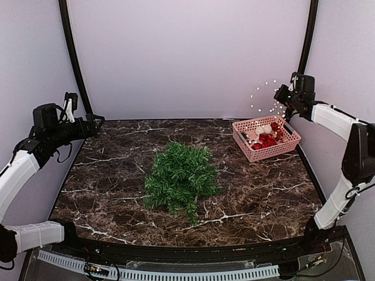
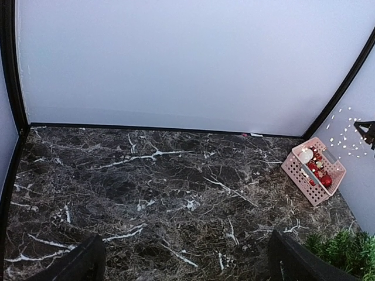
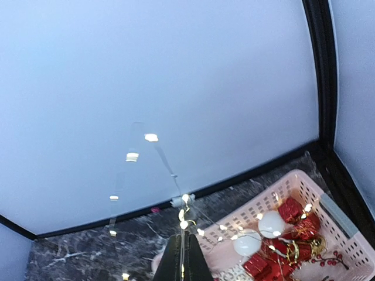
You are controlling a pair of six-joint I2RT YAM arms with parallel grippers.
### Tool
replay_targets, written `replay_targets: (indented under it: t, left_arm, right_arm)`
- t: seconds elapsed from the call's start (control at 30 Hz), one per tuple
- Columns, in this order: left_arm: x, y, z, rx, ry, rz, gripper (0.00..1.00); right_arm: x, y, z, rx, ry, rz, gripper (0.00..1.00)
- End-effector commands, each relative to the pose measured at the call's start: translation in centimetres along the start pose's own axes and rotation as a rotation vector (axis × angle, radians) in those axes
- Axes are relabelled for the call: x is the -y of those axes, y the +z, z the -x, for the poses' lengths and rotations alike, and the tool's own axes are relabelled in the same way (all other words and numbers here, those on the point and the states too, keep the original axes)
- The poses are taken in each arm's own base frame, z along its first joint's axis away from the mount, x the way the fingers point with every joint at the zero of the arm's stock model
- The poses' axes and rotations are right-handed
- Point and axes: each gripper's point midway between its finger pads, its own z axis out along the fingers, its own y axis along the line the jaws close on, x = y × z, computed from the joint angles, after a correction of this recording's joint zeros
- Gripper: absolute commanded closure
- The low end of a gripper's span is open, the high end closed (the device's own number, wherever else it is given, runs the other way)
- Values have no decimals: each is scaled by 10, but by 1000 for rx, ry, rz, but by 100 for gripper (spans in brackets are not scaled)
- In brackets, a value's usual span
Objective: Decorate the small christmas tree
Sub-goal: Pick up the ornament ball from the bin, then pick up the side of the string light.
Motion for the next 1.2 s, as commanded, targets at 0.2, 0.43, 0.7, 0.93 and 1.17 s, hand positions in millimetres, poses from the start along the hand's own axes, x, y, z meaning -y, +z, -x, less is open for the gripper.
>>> replay_targets:
  t: [0.2,0.43,0.7,0.93,1.17]
  left_arm:
    - [14,-16,11,68,45,-55,1]
    - [42,-21,13,96,68,-216,1]
    - [107,-35,32,186,88,-462,2]
    - [189,-20,26,186,110,-631,2]
    - [315,16,-6,118,148,-856,2]
  right_arm:
    - [-104,-104,80,167,-73,362,100]
    - [-168,-184,105,244,-106,608,100]
    - [-216,-279,136,349,-59,859,100]
    - [-233,-343,150,392,-18,1026,100]
    - [-235,-367,143,380,-1,1097,100]
